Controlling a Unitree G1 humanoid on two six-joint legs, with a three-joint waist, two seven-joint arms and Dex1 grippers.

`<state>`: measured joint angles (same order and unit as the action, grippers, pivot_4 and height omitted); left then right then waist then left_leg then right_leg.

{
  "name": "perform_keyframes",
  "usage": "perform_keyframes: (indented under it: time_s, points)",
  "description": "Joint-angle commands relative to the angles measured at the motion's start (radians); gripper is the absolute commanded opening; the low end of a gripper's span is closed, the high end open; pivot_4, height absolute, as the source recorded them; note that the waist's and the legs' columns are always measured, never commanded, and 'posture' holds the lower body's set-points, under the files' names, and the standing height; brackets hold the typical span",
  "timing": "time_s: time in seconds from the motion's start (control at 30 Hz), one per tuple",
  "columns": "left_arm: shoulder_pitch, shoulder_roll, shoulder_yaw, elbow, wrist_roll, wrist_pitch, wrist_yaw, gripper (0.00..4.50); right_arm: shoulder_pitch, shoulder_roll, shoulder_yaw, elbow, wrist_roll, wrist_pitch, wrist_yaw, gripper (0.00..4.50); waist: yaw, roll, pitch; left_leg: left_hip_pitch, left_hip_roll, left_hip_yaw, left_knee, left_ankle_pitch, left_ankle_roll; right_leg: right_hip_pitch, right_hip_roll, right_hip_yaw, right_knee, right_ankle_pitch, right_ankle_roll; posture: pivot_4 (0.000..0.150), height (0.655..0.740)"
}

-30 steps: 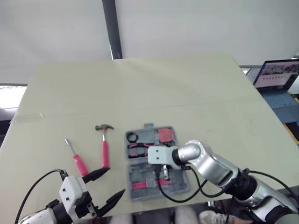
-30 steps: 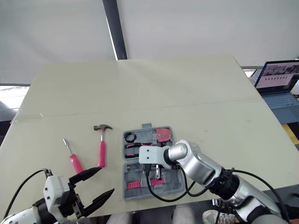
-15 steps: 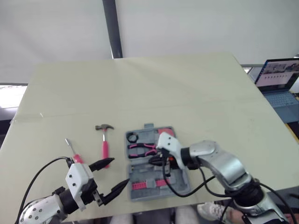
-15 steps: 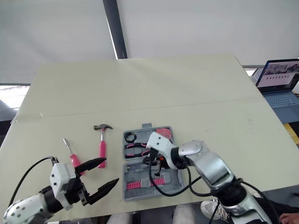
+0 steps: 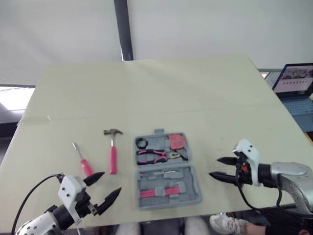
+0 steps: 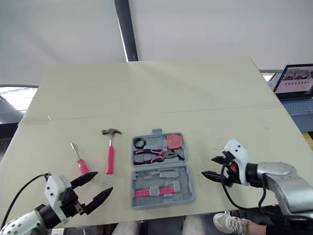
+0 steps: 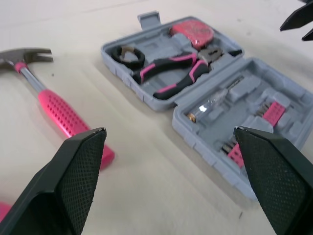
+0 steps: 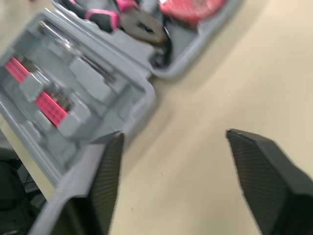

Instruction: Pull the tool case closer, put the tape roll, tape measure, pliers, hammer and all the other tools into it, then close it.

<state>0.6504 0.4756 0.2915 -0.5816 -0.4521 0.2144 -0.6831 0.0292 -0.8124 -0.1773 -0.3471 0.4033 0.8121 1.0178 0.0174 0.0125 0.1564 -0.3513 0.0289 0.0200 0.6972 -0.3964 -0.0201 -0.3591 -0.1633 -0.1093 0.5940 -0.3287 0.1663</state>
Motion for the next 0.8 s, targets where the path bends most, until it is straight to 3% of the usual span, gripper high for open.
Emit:
perform_keyframes:
  time_s: [0.03, 0.47, 0.7, 0.8]
  points:
    - [0.031, -0.014, 0.007, 0.052, 0.024, -0.079, -0.033, 4.50, 0.045, -0.007, -0.060, 0.021, 0.009, -0.074, -0.004, 4.42, 0.004, 0.000, 0.000, 0.000, 0.000, 0.000, 0.000, 0.000, 0.000, 0.000, 0.000, 0.000, 0.000, 0.000, 0.000, 0.150, 0.7360]
    - [0.049, -0.027, 0.039, 0.124, 0.065, -0.185, -0.031, 4.50, 0.200, 0.027, -0.134, 0.010, 0.031, -0.202, -0.037, 4.42, 0.007, 0.000, 0.001, 0.000, 0.000, 0.000, 0.001, 0.000, 0.000, 0.000, 0.000, 0.000, 0.000, 0.000, 0.001, 0.150, 0.7360]
    - [0.059, -0.012, 0.018, 0.081, 0.051, -0.154, -0.050, 4.50, 0.177, 0.030, -0.126, 0.032, 0.026, -0.234, -0.054, 4.42, 0.008, 0.000, 0.001, 0.000, 0.000, 0.000, 0.001, 0.000, 0.000, 0.001, 0.000, 0.000, 0.000, 0.000, 0.001, 0.150, 0.7360]
    - [0.047, -0.012, -0.002, 0.060, 0.040, -0.128, -0.048, 4.50, 0.155, 0.103, -0.177, 0.049, 0.042, -0.328, -0.098, 4.42, 0.008, 0.000, 0.001, 0.000, 0.000, 0.000, 0.001, 0.000, 0.000, 0.001, 0.000, 0.000, 0.000, 0.000, 0.001, 0.150, 0.7360]
